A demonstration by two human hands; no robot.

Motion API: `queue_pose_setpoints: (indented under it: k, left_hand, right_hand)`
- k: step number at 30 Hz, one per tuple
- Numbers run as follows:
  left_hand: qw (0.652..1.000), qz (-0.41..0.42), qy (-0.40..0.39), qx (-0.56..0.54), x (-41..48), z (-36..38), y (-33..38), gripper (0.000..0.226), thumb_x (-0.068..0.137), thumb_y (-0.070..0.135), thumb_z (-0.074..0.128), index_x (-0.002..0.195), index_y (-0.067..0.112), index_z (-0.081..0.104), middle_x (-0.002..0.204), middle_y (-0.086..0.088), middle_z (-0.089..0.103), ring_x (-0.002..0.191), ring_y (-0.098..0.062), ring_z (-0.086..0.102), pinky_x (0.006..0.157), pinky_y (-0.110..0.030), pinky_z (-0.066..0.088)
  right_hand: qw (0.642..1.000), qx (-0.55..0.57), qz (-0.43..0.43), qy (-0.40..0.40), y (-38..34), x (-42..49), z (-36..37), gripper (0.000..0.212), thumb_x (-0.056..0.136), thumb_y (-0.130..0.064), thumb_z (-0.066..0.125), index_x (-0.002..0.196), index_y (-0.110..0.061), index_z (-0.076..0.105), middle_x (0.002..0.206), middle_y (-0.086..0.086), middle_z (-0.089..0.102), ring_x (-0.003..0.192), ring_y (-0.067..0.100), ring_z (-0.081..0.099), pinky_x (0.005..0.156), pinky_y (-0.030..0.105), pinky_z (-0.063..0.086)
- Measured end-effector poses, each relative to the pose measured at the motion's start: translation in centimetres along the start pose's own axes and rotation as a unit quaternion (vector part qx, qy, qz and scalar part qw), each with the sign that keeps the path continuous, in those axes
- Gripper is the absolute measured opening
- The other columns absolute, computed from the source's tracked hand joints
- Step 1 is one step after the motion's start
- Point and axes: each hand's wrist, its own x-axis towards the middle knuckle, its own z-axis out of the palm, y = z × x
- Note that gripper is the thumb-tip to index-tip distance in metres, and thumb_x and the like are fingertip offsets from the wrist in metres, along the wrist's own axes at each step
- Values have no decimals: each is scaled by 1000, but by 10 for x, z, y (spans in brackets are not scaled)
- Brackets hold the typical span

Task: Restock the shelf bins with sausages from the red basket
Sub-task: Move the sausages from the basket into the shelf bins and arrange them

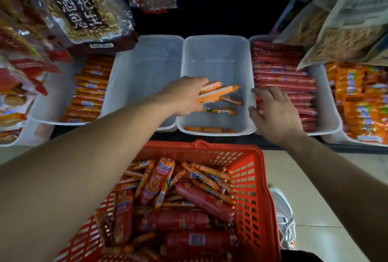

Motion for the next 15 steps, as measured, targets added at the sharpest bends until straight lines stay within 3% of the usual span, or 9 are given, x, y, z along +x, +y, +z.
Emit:
queue_pose_setpoints:
  k: [4,8,13,15]
  left_hand:
    - [996,18,-54,71,37,28,15,30,77,25,73,97,28,50,95,-3,62,83,-29,58,67,-35,48]
    - [994,47,-67,76,54,55,19,51,78,41,77,125,36,58,117,-3,67,104,-29,63,84,-38,53]
    - [999,47,-15,2,61,60,12,75,74,46,81,140,30,50,137,0,50,130,-23,43,105,-35,39]
    - [998,28,-39,29,62,59,1,97,72,51,81,153,26,33,156,-1,32,145,-22,26,116,-33,27]
  right_hand:
    - [997,31,58,-43,15,-15,16,46,100,-41,46,141,-20,48,132,8,53,123,33,47,90,45,44]
    - [998,-5,61,-22,10,-14,22,44,102,-46,39,140,-24,47,130,3,58,123,29,51,81,43,46]
    - [998,-35,59,-5,7,-15,25,43,102,-47,37,135,-23,49,121,6,64,112,33,58,71,42,46]
    - [997,-41,58,-3,7,-15,26,41,102,-47,37,132,-22,49,116,6,65,109,32,60,68,41,44]
